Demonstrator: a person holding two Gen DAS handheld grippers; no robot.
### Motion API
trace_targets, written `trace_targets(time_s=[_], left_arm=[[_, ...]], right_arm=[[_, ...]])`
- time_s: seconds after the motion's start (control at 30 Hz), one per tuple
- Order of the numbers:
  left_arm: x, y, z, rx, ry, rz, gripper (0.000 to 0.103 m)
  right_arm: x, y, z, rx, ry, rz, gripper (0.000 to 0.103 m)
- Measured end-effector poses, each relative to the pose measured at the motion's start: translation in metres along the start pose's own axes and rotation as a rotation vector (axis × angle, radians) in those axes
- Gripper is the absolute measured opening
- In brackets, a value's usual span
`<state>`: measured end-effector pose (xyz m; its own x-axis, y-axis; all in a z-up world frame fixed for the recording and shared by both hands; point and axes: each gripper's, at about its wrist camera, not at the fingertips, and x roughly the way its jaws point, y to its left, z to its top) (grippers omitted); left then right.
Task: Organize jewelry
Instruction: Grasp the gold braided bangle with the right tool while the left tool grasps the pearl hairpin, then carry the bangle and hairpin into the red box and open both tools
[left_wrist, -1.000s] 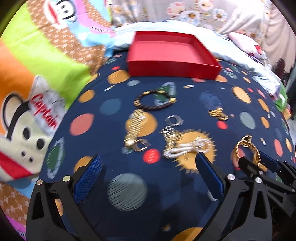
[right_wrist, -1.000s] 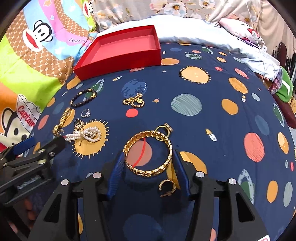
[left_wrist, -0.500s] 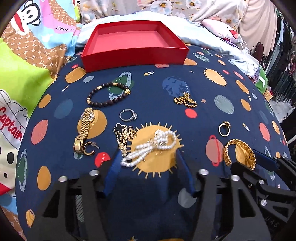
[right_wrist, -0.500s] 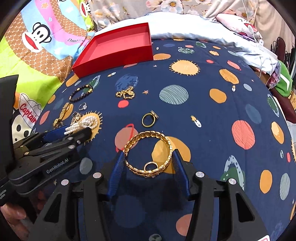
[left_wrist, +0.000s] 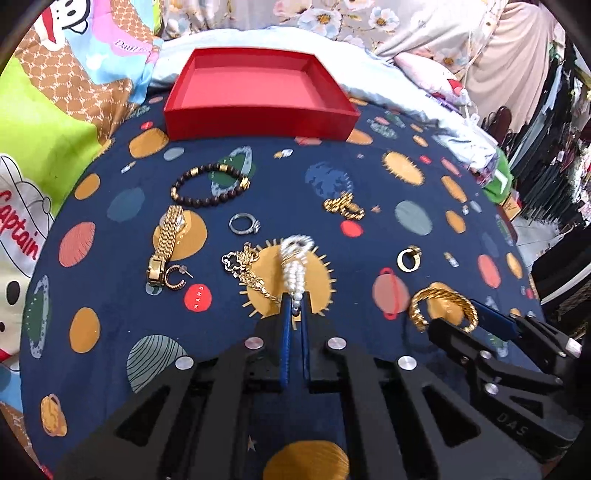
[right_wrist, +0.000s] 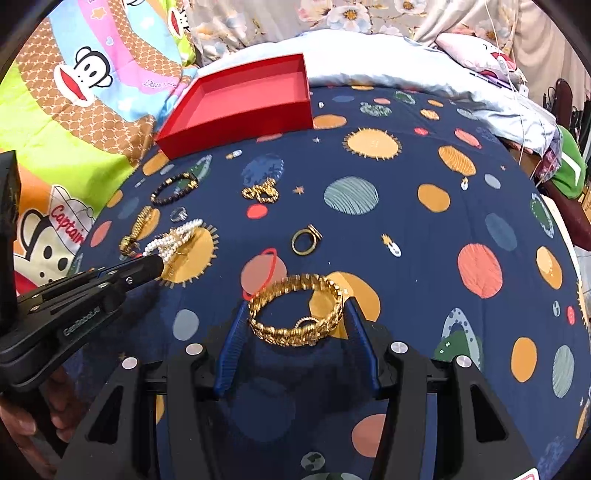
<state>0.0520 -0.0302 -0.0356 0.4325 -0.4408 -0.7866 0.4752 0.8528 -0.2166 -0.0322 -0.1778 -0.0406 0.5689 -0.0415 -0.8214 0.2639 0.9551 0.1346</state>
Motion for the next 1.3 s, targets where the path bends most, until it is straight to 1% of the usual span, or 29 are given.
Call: trace_targets(time_s=[0.27,0.4,0.5,0.6,0.67,0.73,0.8,0.87,0.9,0.93,1.03,1.1,1.13,1.2,1.3], left_arm=[[-0.037,-0.005,0.013,0.001,-0.069,-0.025,0.003],[-0.051,-0.003,0.025,0.0,-0.104,-0.03,0.003],[-0.057,-0.001,0.041,0.002,-0.13,-0.033,0.003],[-0.059,0.001,0.064,0.016,-0.169,-0.014,0.003],[-0.058,0.005,0.083,0.022,-0.209,0.01,0.003],[-0.055,0.009,0.103,0.025,-0.24,0.037,0.003],[-0.048,0.014,0.131,0.024,-0.277,0.061,0.003],[-0.038,0.02,0.158,0.025,-0.306,0.073,0.003],[-0.032,0.023,0.171,0.026,-0.317,0.086,0.003],[-0.024,0.025,0.188,0.035,-0.328,0.088,0.003],[0.0,0.035,0.227,0.034,-0.356,0.088,0.003],[0.017,0.042,0.246,0.029,-0.356,0.089,0.003],[0.031,0.047,0.258,0.021,-0.348,0.074,0.003],[0.052,0.054,0.273,0.014,-0.328,0.069,0.003],[0.083,0.064,0.287,0.015,-0.304,0.098,0.003]], right_arm=[[-0.023,0.005,0.014,-0.011,-0.049,0.044,0.052],[-0.034,0.008,0.029,-0.018,-0.089,0.072,0.052],[-0.04,0.01,0.051,-0.029,-0.128,0.1,0.052],[-0.042,0.013,0.078,-0.046,-0.17,0.119,0.052],[-0.042,0.017,0.1,-0.062,-0.204,0.131,0.052],[-0.036,0.021,0.131,-0.077,-0.241,0.146,0.052],[-0.028,0.025,0.159,-0.09,-0.273,0.144,0.052],[-0.014,0.029,0.19,-0.097,-0.292,0.167,0.052],[-0.004,0.031,0.206,-0.1,-0.295,0.18,0.052],[0.007,0.034,0.223,-0.106,-0.299,0.189,0.052],[0.042,0.038,0.265,-0.117,-0.299,0.206,0.052],[0.064,0.04,0.289,-0.117,-0.3,0.207,0.052],[0.075,0.041,0.298,-0.118,-0.298,0.211,0.052],[0.095,0.042,0.315,-0.117,-0.288,0.219,0.052],[0.129,0.042,0.335,-0.109,-0.259,0.225,0.052]])
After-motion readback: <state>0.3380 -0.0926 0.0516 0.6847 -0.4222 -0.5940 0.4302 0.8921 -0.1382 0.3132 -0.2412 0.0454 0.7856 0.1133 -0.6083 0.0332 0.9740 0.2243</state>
